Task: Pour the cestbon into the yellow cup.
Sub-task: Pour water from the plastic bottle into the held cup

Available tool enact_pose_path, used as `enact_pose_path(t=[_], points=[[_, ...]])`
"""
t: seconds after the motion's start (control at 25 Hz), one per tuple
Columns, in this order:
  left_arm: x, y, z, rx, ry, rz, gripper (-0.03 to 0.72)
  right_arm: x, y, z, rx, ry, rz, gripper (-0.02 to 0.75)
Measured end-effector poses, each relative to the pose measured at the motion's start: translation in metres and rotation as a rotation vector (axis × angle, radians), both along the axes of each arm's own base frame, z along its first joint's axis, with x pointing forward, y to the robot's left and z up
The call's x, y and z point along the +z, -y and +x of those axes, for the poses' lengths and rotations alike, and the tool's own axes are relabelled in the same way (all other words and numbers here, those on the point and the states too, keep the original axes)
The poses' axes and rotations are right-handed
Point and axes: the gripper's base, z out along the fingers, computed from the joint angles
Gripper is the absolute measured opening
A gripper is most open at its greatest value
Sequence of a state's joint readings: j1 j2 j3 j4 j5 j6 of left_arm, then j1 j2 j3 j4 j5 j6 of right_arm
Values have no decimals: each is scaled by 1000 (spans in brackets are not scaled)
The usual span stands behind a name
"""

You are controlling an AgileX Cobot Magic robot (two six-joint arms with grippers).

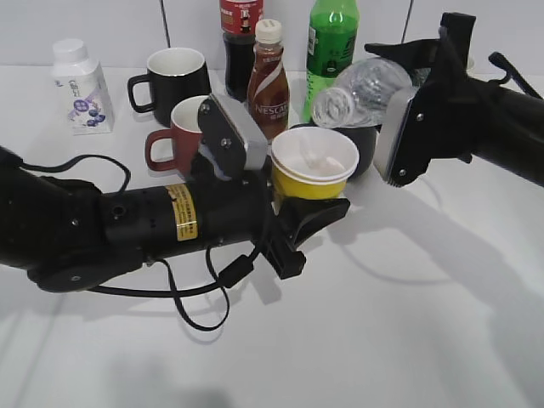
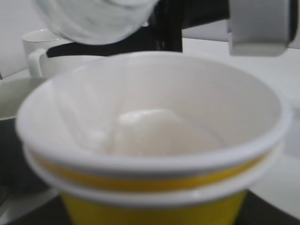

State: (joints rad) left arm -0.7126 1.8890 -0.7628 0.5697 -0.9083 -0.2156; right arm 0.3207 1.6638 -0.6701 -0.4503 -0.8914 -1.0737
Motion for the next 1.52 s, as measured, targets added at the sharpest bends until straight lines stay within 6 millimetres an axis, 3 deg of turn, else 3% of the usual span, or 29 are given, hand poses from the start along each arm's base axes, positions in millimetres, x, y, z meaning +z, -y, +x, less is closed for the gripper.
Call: enact_pose_path(t=[1.52], points=[[-1, 0, -1, -8, 2, 10, 370, 0, 3, 3, -34, 117, -153, 472]])
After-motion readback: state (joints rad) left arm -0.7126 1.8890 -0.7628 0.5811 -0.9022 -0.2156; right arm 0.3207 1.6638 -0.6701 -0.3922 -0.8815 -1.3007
